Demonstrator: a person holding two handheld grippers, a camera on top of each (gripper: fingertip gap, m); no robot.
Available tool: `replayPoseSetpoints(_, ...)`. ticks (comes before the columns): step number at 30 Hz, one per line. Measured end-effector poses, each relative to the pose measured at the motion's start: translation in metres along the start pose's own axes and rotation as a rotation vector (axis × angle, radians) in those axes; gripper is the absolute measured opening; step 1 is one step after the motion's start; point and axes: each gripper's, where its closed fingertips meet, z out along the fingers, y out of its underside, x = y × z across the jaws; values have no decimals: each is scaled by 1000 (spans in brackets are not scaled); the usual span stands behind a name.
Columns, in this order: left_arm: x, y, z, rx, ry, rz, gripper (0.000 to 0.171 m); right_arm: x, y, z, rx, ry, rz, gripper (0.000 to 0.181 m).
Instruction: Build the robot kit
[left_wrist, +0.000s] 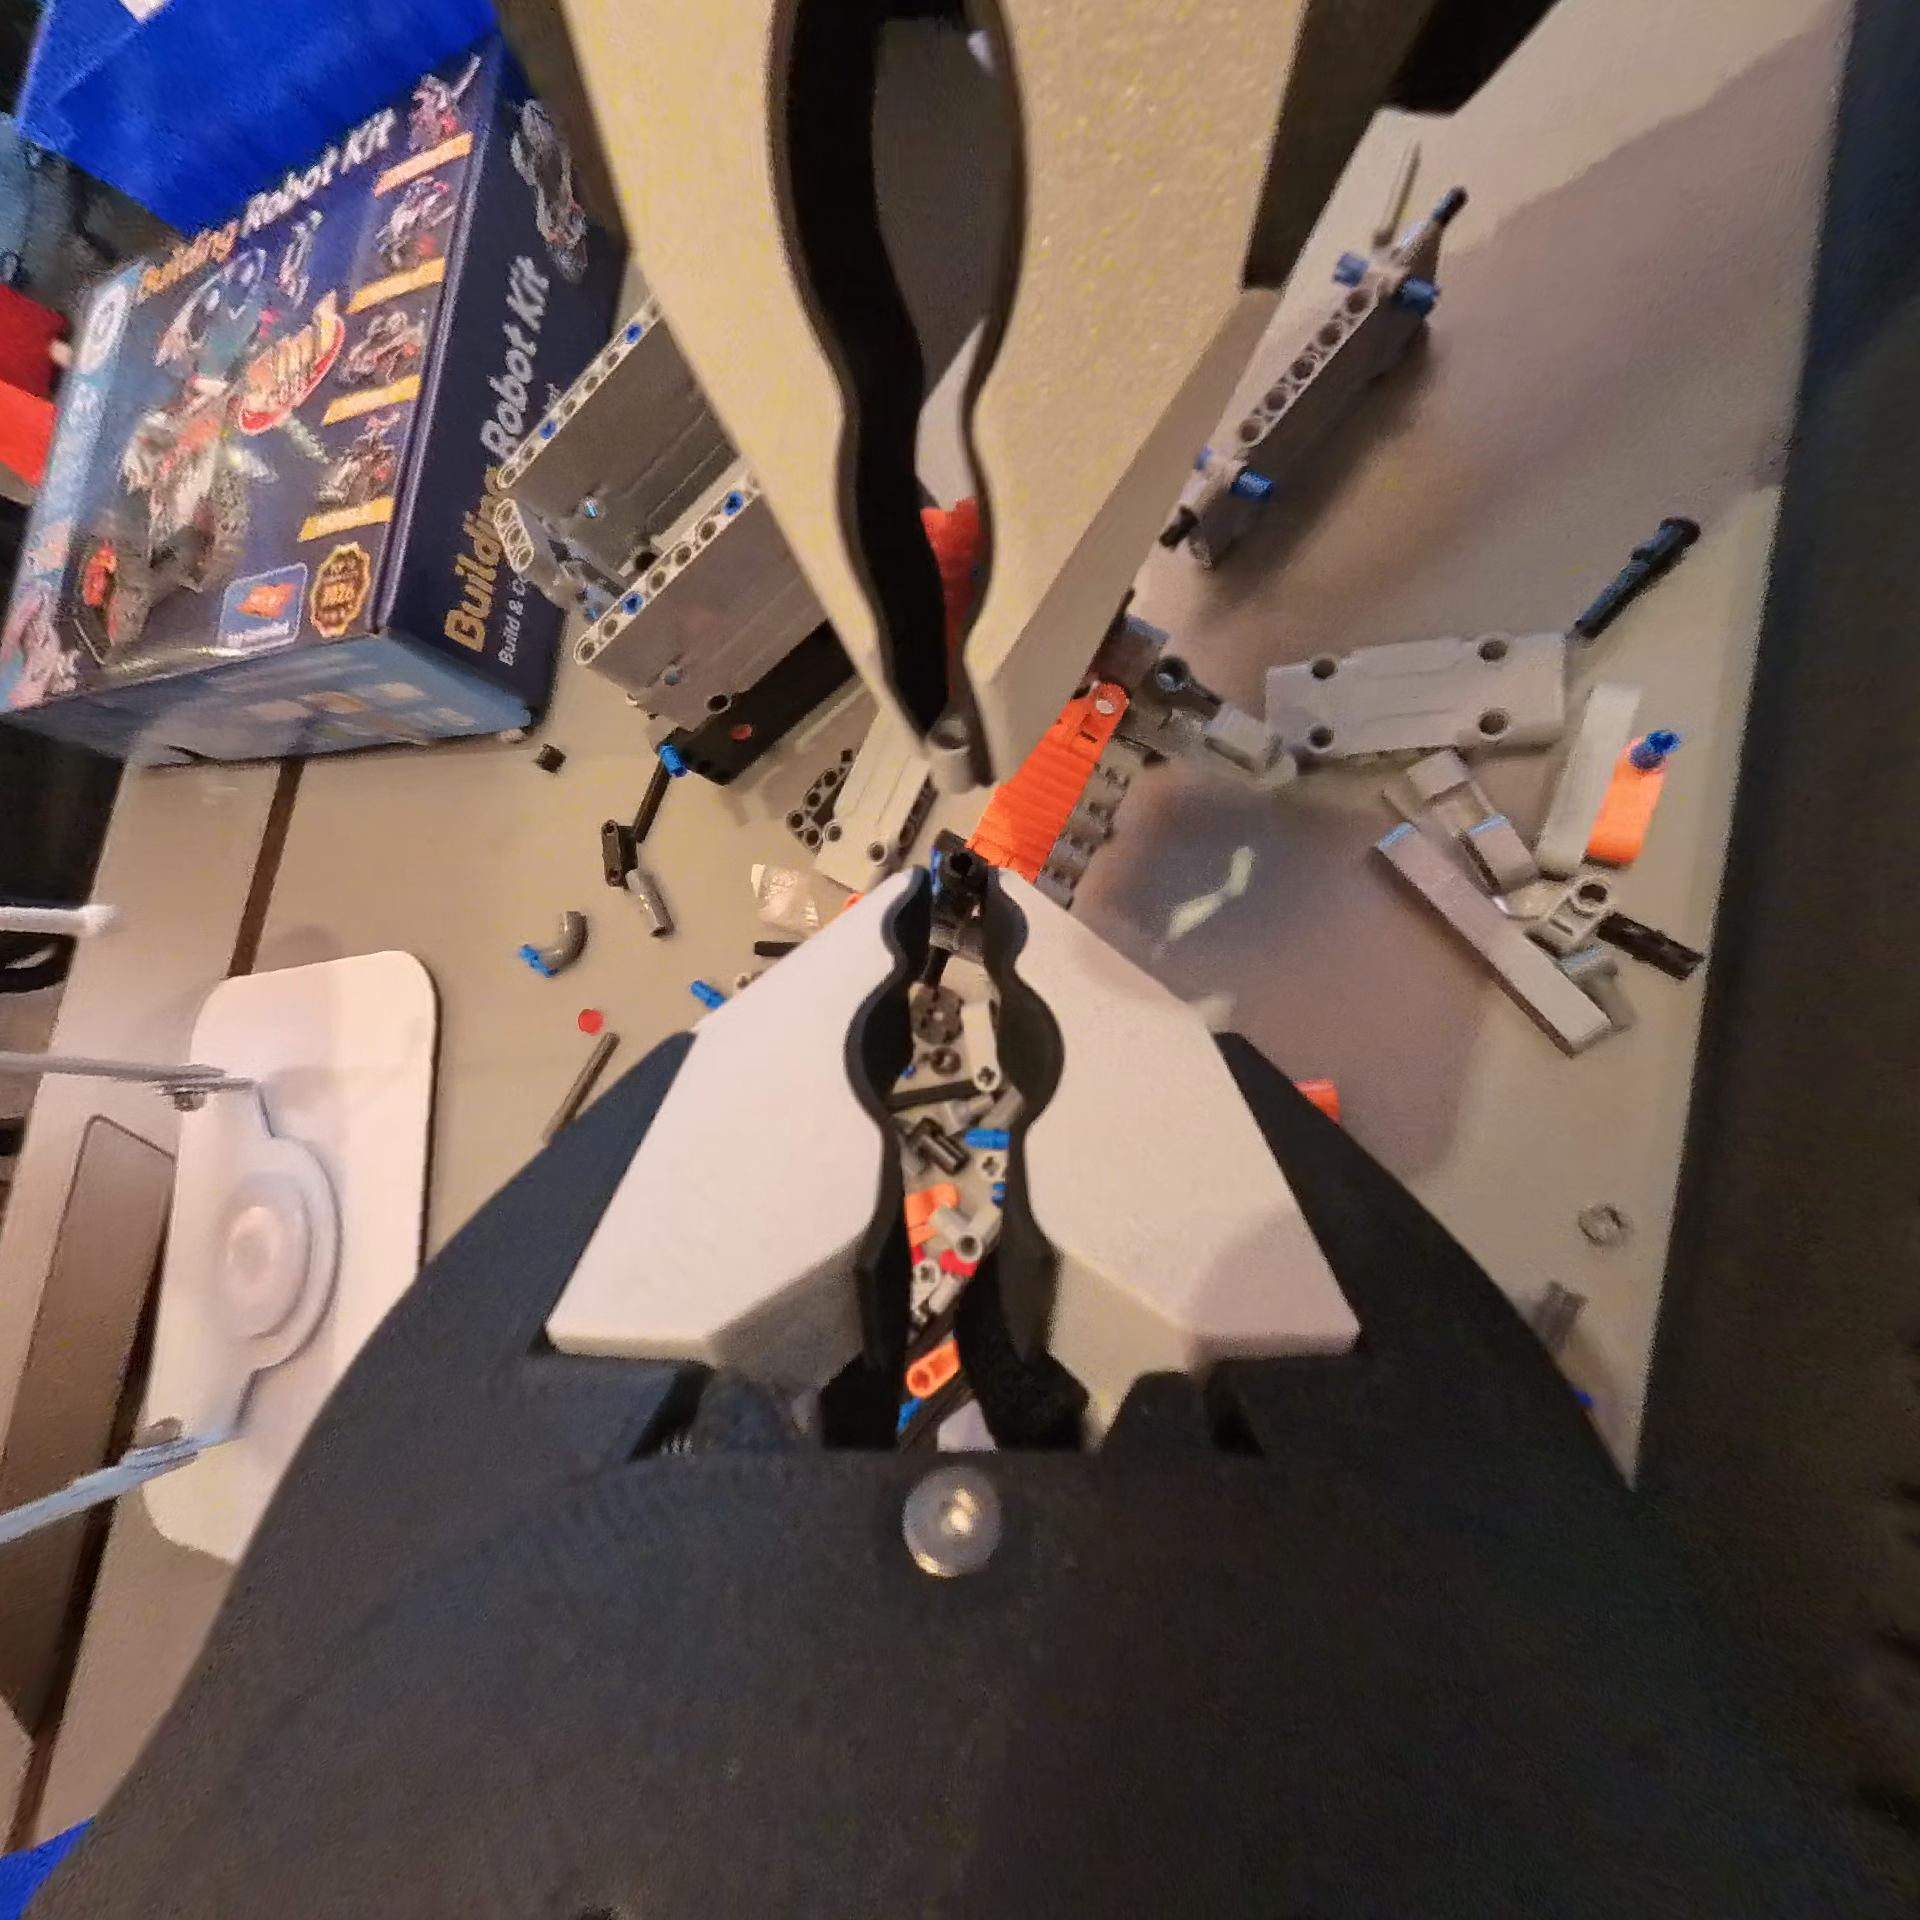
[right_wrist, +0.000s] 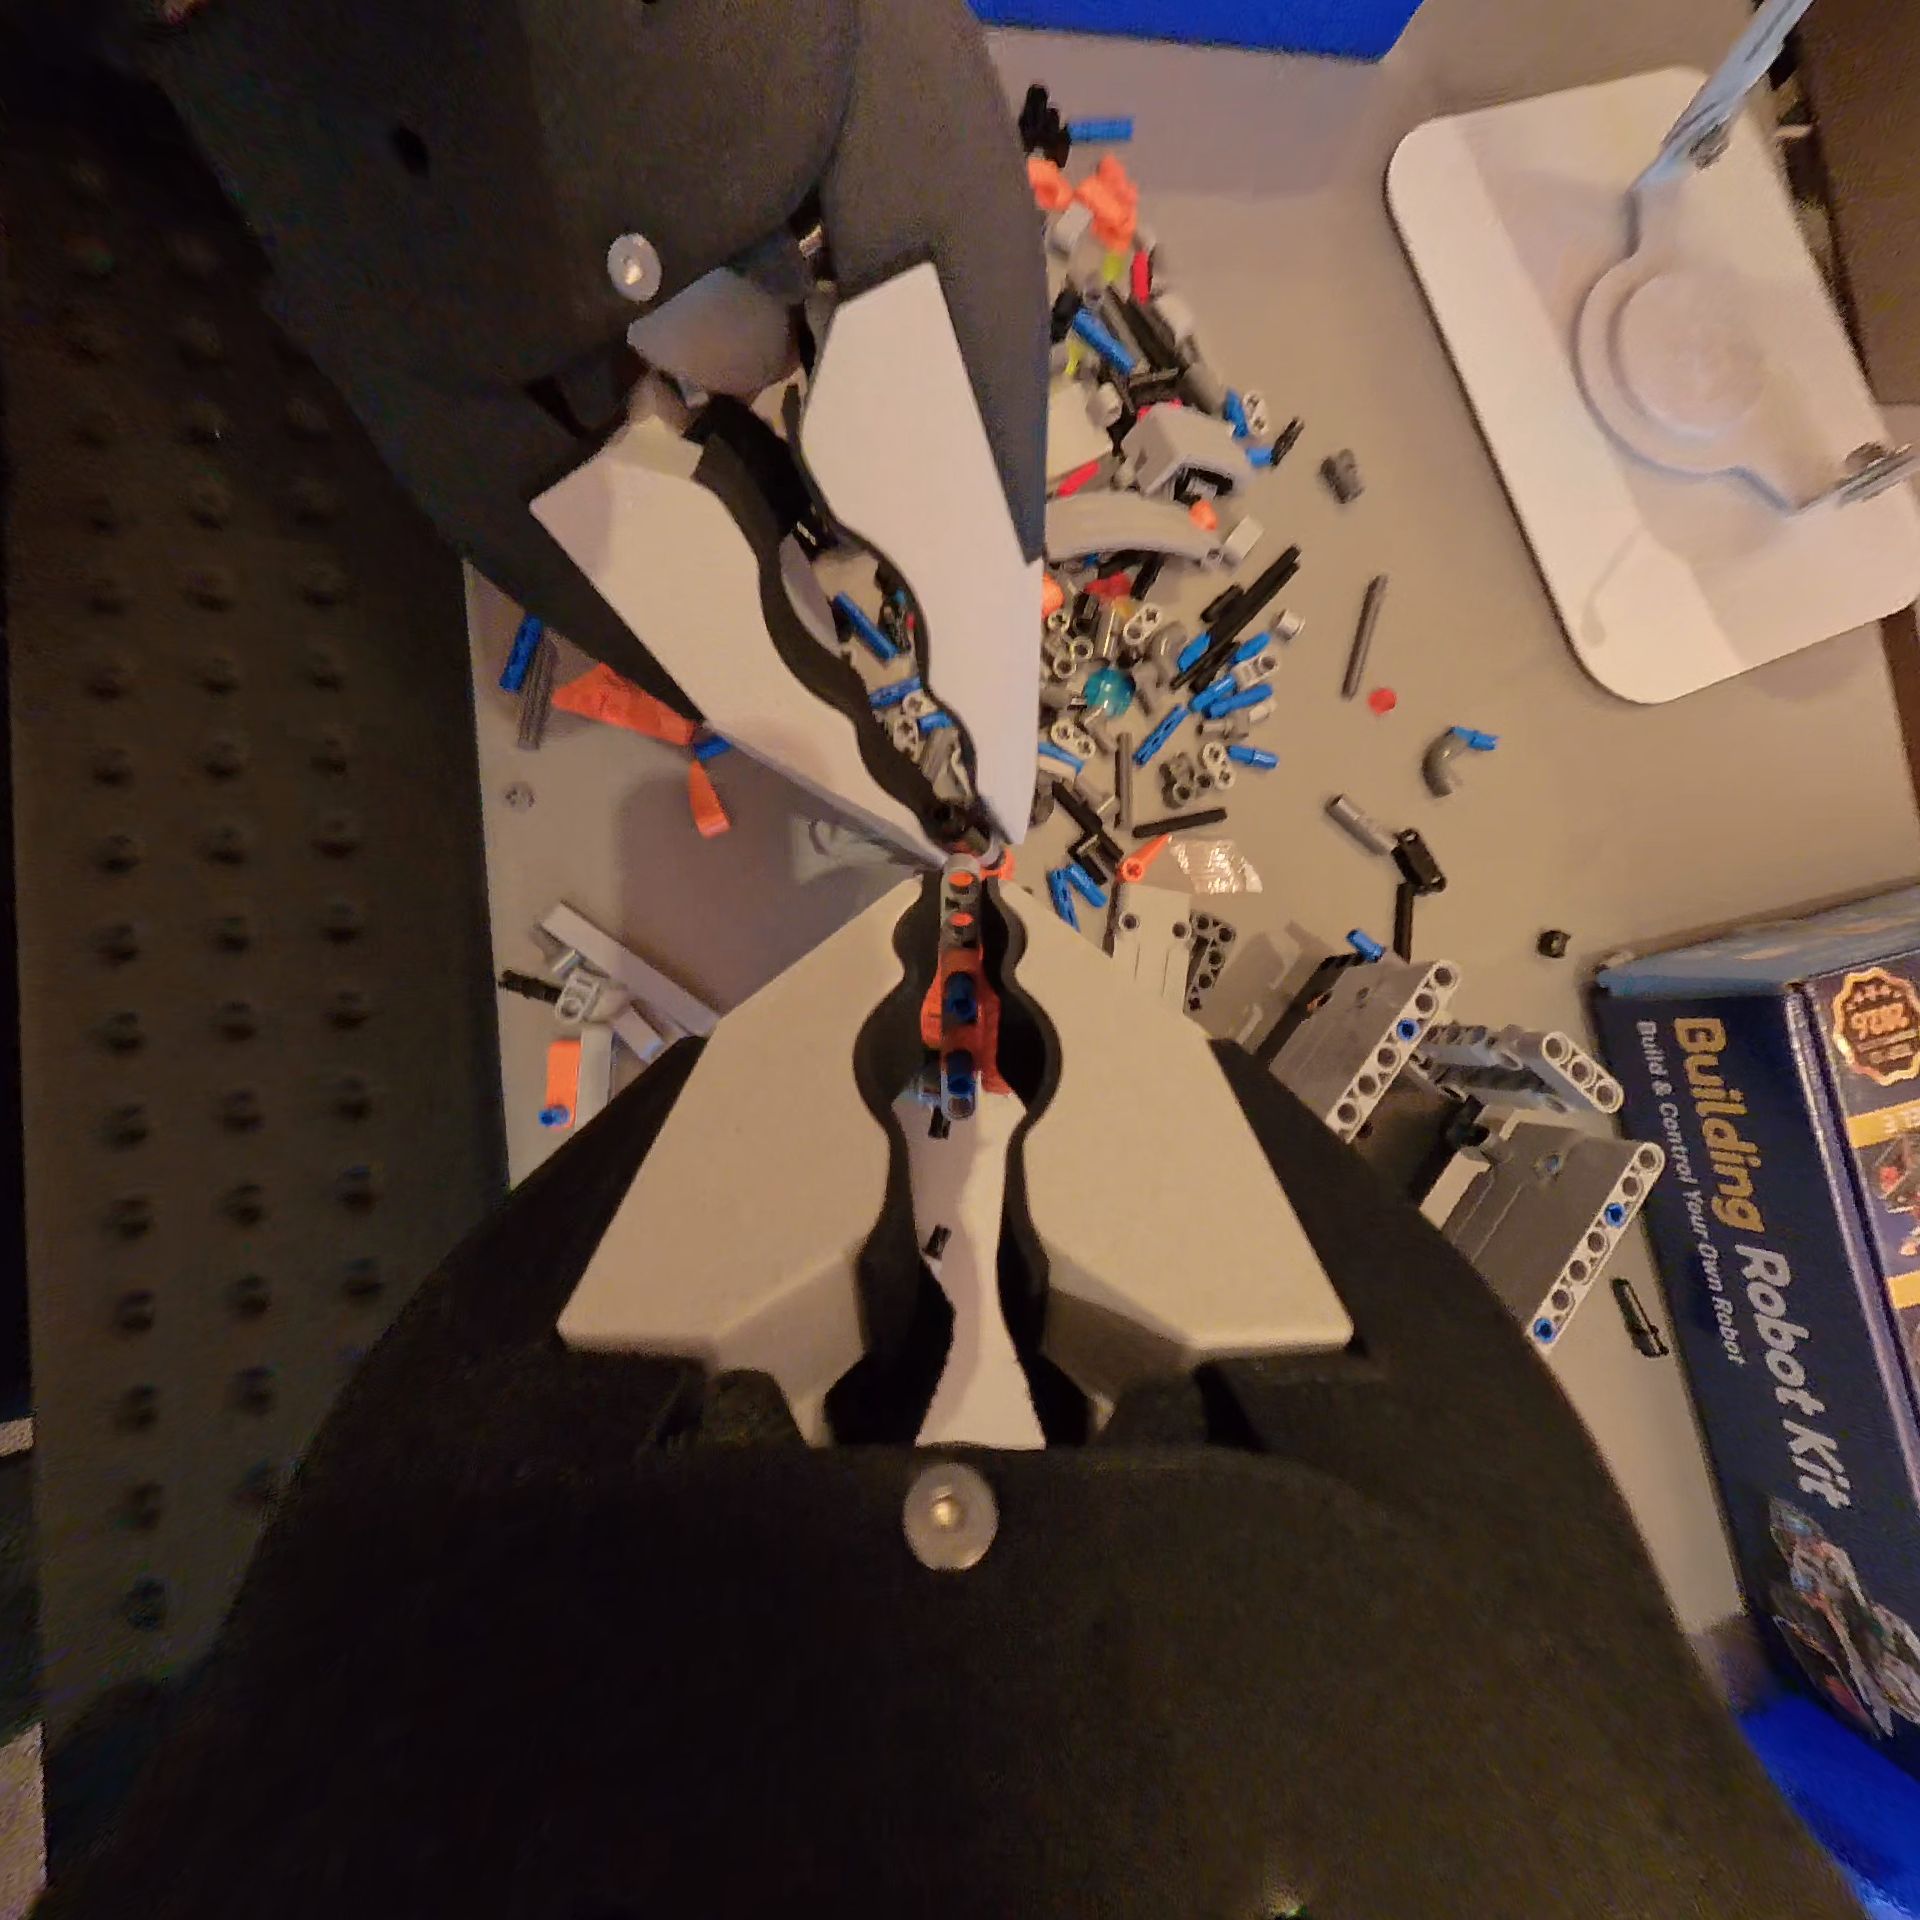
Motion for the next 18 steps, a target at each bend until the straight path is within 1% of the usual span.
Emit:
replayPoseSetpoints(3, 3, 1, -1, -6, -10, 28, 7, -3, -11, 1, 64, 4, 23, 5)
replayPoseSetpoints(5, 10, 8, 2, -25, 29, 11, 6, -4, -11, 3, 82, 19, 33, 5)
replayPoseSetpoints(7, 18, 17, 6, -44, 79, -28, 6, -4, -5, 7, 98, 32, 50, 5)
replayPoseSetpoints(9, 25, 22, 7, -33, 136, -89, 6, -6, 4, 13, 91, 38, 66, 5)
replayPoseSetpoints(11, 28, 25, 8, -18, 162, -143, 7, -6, 13, 20, 88, 37, 85, 5)
replayPoseSetpoints(15, 27, 32, 6, -14, 156, -207, 12, -6, 28, 33, 48, 21, 96, 5)
replayPoseSetpoints(18, 26, 36, -3, 6, 140, -270, 19, -6, 28, 31, 46, 8, 102, 5)
